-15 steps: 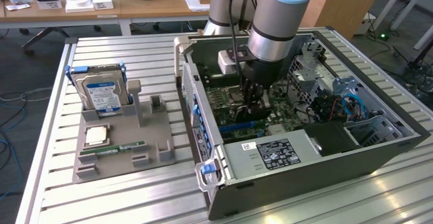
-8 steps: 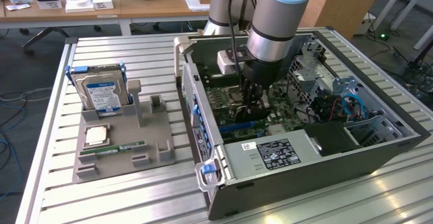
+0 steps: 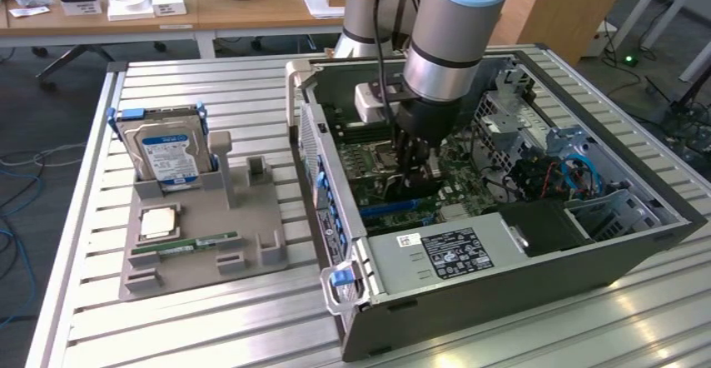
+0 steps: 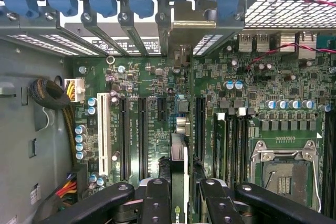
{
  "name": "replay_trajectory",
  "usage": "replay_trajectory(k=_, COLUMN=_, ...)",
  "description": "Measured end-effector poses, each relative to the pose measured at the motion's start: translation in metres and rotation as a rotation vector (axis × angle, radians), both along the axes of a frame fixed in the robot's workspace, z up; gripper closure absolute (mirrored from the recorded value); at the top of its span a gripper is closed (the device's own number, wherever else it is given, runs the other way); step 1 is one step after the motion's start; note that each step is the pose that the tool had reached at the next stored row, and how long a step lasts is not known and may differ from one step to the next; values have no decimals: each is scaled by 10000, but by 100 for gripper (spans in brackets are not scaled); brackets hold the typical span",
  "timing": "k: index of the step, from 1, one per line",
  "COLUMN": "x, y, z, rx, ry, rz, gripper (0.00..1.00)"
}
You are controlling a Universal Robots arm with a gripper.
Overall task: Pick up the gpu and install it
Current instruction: 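Insert the gpu into the slot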
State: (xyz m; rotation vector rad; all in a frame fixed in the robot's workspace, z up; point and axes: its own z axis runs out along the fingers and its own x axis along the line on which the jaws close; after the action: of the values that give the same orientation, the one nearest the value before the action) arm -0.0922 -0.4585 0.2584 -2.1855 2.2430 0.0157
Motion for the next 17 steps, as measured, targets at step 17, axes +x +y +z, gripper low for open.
replay_trajectory(k=17, x=-27, y=0, z=-72, rx=-2, ry=1, rz=-1, gripper=74)
